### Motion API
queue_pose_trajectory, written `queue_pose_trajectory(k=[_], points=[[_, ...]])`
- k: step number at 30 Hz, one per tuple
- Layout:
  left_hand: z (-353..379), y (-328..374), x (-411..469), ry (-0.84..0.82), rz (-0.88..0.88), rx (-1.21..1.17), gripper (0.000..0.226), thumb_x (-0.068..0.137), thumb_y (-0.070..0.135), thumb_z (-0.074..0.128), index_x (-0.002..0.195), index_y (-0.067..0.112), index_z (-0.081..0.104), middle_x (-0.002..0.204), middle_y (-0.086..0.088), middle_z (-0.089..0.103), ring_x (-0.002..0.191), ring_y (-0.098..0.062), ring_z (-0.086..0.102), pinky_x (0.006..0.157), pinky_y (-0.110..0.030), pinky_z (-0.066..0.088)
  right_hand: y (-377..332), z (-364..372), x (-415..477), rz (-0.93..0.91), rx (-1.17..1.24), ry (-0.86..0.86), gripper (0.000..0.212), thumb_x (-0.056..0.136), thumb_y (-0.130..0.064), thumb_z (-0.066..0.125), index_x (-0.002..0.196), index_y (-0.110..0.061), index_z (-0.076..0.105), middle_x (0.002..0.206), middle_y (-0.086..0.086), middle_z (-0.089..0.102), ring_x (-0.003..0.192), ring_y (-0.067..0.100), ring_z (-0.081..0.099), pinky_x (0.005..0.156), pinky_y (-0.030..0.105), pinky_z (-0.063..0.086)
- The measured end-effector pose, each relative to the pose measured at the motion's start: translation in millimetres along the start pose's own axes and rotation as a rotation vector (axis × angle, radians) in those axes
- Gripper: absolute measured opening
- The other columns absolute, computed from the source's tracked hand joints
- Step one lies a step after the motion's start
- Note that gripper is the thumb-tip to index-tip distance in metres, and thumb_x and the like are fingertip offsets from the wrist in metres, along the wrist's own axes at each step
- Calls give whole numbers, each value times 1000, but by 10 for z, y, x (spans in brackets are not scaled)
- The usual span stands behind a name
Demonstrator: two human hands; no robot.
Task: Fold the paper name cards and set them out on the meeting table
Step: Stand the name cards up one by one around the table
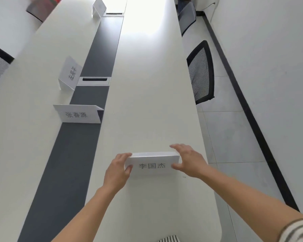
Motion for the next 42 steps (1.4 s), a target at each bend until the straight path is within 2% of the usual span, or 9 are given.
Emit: queue_pose_trajectory(k=[8,12,16,20,24,29,33,38,42], points=[[-144,-38,96,-29,12,-87,29,86,20,65,115,25,64,115,7,63,109,-16,56,93,-35,46,117,-158,77,-37,146,12,39,79,-46,69,117,-38,63,119,-10,68,113,16,58,88,29,44],[-393,228,54,-159,-10,-519,17,84,21,70,100,25,67,104,6,72,99,-15,66,91,-35,48,68,-694,-108,-84,493,62,31,76,-45,72,98,-24,71,99,1,73,99,17,66,91,37,49],[-502,684,-68,-217,0,-933,35,80,34,70,103,8,63,97,-9,74,89,-20,70,80,-30,54,78,-1024,-345,-68,934,73,29,90,-27,63,103,0,63,98,18,72,85,22,69,80,37,55],[-365,899,-53,-156,-38,-906,29,93,35,53,94,8,66,85,-4,70,77,-17,66,73,-28,52,336,-920,-547,79,1175,158,22,95,-25,53,102,-7,63,86,6,73,73,18,70,59,27,56],[-231,502,126,-118,-51,-592,51,74,47,68,118,24,59,119,7,61,115,-11,55,100,-33,43,705,-763,-790,181,1295,280,23,92,-30,55,96,-11,66,86,7,74,70,17,71,58,27,55],[133,-244,236,-351,-123,-315,93,51,36,89,133,39,46,136,11,45,127,-13,42,108,-36,36,1173,-624,-1151,291,1319,373,89,42,-67,81,107,-7,66,98,14,75,82,25,71,63,32,55],[259,-359,320,-357,-139,-321,67,49,29,84,107,48,57,129,2,53,121,-24,50,98,-37,45,1364,-461,-1380,411,1357,404,54,83,-44,62,116,0,61,110,23,70,90,33,67,74,39,51],[114,-188,384,-341,-22,-288,51,64,29,86,104,48,60,137,6,52,123,-19,47,101,-33,34,1332,-375,-1490,447,1340,402,72,63,-58,72,112,-6,65,105,18,74,89,31,69,74,38,53],[-134,98,265,-340,10,-480,43,69,45,78,108,31,67,117,9,69,113,-16,60,97,-36,41,1324,-361,-1517,478,1416,395,35,94,-32,51,113,-6,65,106,18,73,80,25,68,65,32,49]])
Point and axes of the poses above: each hand's wrist, its own x-axis towards the middle knuckle, its own z-axis out of the palm, y = z × x, the point moved 6 cm from there along x, towards the middle knuckle
